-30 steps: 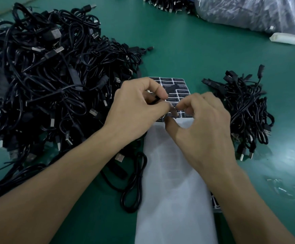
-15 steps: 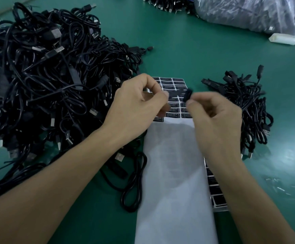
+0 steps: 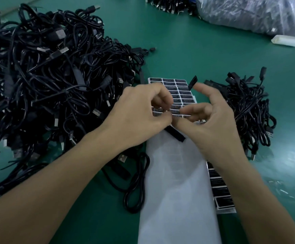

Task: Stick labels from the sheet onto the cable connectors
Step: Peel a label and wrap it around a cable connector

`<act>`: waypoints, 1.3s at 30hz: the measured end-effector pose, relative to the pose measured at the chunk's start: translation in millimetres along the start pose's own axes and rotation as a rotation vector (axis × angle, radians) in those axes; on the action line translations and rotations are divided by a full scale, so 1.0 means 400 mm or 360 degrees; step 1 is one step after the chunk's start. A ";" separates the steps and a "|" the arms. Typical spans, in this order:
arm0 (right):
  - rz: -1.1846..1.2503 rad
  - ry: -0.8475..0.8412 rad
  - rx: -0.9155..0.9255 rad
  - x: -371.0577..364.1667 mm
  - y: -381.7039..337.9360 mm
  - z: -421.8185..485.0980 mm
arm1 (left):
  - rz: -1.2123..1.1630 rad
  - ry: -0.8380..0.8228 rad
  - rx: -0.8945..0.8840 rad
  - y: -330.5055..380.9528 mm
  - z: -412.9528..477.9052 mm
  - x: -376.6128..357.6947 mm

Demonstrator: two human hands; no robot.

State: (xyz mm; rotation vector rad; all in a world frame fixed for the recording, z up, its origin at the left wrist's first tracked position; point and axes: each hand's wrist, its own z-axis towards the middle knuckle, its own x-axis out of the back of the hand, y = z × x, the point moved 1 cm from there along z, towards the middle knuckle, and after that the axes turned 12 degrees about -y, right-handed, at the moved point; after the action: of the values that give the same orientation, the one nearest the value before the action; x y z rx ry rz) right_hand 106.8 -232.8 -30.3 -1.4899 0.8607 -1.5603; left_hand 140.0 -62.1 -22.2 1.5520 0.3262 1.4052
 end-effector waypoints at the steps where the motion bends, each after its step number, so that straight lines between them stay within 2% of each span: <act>1: -0.0050 -0.0048 -0.0027 0.008 0.004 -0.001 | 0.0181 -0.0052 -0.0006 0.002 -0.003 0.003; 4: -0.0134 -0.0146 -0.0073 0.027 0.016 -0.001 | 0.0700 -0.0258 -0.0038 0.004 -0.004 0.005; 8: -0.0166 -0.0141 -0.0064 0.034 0.021 0.001 | 0.0905 -0.0461 -0.0089 0.002 0.000 0.006; 11: -0.0164 -0.0141 -0.0041 0.036 0.021 0.002 | 0.0848 -0.0494 -0.0125 -0.001 0.001 0.007; 24: -0.0010 -0.0215 0.0081 0.035 0.009 -0.004 | 0.0353 -0.0193 -0.0094 -0.007 -0.001 0.001; 27: 0.0035 -0.0150 0.0126 0.037 0.011 -0.002 | 0.0277 -0.0154 -0.0060 -0.007 0.000 0.003; 33: 0.0095 -0.0020 0.0170 0.038 0.010 0.000 | 0.0502 -0.0193 -0.0024 0.006 -0.001 0.013; 39: 0.0262 0.0266 0.0186 0.027 0.003 0.001 | 0.0259 -0.0141 0.0094 -0.004 0.000 0.010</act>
State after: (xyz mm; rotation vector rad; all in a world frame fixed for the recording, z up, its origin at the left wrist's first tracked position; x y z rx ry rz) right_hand 107.3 -243.0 -26.3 -1.1888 0.9455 -1.5992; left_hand 141.6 -58.5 -21.0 1.7159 0.1930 1.4565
